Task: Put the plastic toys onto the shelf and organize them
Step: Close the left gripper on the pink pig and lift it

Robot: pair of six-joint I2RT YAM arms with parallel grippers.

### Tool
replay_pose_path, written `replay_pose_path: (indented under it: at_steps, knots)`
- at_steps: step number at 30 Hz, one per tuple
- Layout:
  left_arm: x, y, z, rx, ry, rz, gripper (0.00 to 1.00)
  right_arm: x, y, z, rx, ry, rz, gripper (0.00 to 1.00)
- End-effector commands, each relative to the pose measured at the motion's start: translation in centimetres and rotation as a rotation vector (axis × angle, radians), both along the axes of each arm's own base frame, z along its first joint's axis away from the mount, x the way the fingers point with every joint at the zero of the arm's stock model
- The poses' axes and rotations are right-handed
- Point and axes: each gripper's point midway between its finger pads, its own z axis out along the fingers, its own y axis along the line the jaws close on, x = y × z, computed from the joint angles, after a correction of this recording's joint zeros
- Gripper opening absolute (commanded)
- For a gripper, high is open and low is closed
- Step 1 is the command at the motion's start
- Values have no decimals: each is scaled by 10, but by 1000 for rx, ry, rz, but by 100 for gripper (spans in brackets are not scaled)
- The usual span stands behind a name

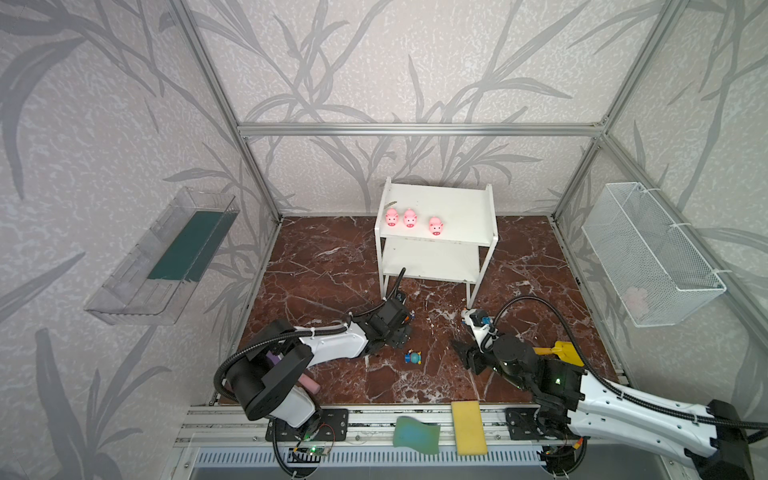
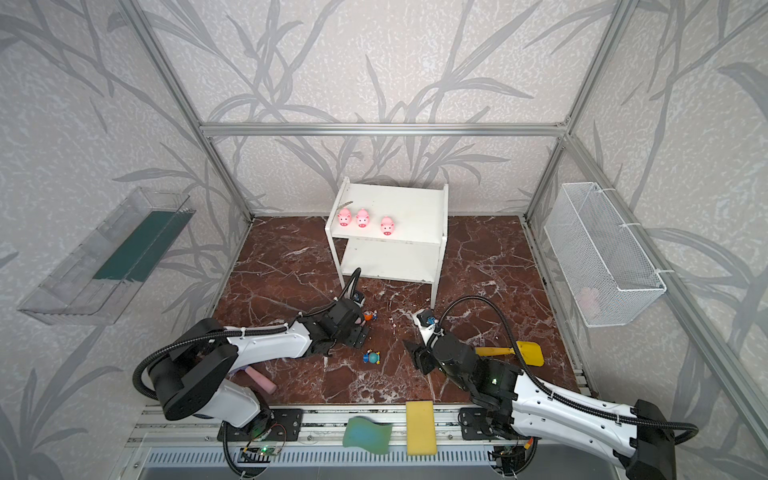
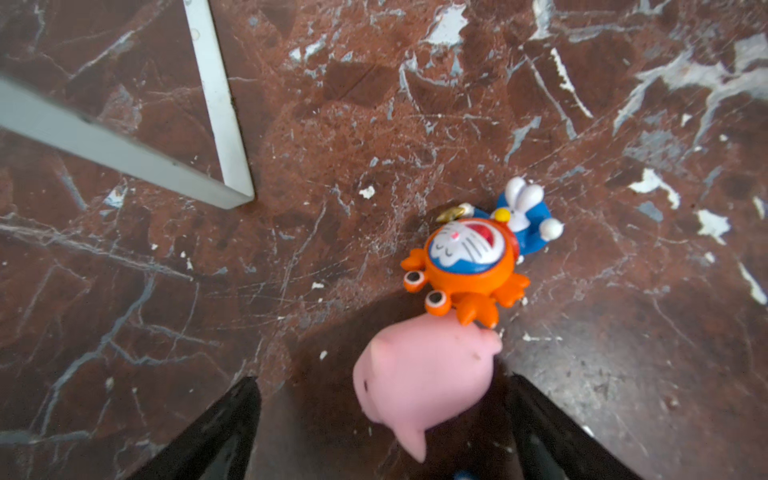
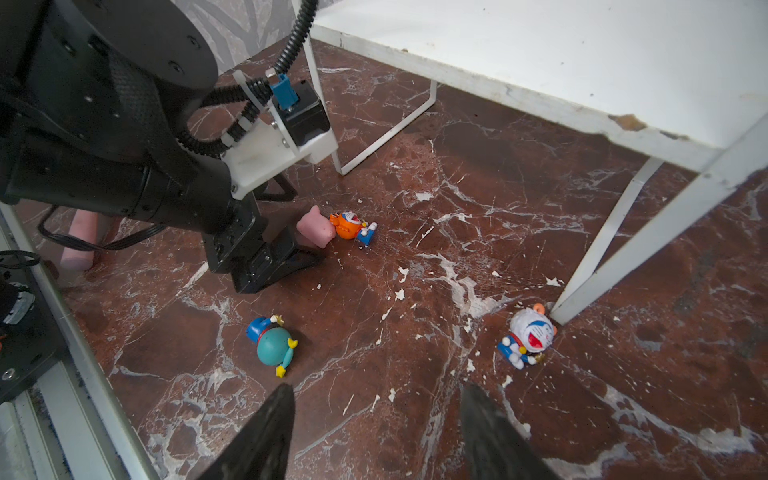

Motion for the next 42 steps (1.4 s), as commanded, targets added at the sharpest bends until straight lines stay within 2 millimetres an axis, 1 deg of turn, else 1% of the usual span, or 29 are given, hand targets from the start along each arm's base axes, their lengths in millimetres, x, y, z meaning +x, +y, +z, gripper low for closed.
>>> replay_pose_path:
  at_steps: [1,7,10,13,19,25,27,28,30,32,34,37,42]
  knots:
    - [3,-8,1,-18,2,-19,88,0,-2,0,3,-1,-11,64]
    - [-1,-12,2,-22,18,-54,72,1,-1,0,-3,-2,-9,64]
    - [-7,-17,3,-28,47,-102,60,1,-1,-1,-6,-1,-8,64]
    - [-13,-19,7,-41,63,-114,50,1,-1,-3,-4,4,-10,64]
    - [-23,-23,22,-43,34,-154,45,-1,-4,-11,-10,24,-16,64]
    - [-38,-37,33,-79,30,-212,36,-2,-12,-15,-9,30,-39,64]
    - [-40,-40,34,-91,29,-215,36,-3,-15,-16,-8,30,-46,64]
    - [-40,-40,33,-95,28,-210,38,-3,-16,-16,-8,29,-50,64]
    - [-38,-39,32,-94,19,-194,46,-3,-17,-15,-5,30,-50,64]
    - [-34,-34,32,-78,-1,-168,60,-4,-17,-15,-5,32,-49,64]
    - [-29,-27,31,-59,-21,-113,69,-5,-17,-15,-5,35,-46,64]
    - [-22,-17,31,-12,-56,-75,75,-5,-16,-16,-7,38,-43,64]
    - [-16,-17,24,-6,-45,-74,76,-5,-14,-17,-7,46,-38,64]
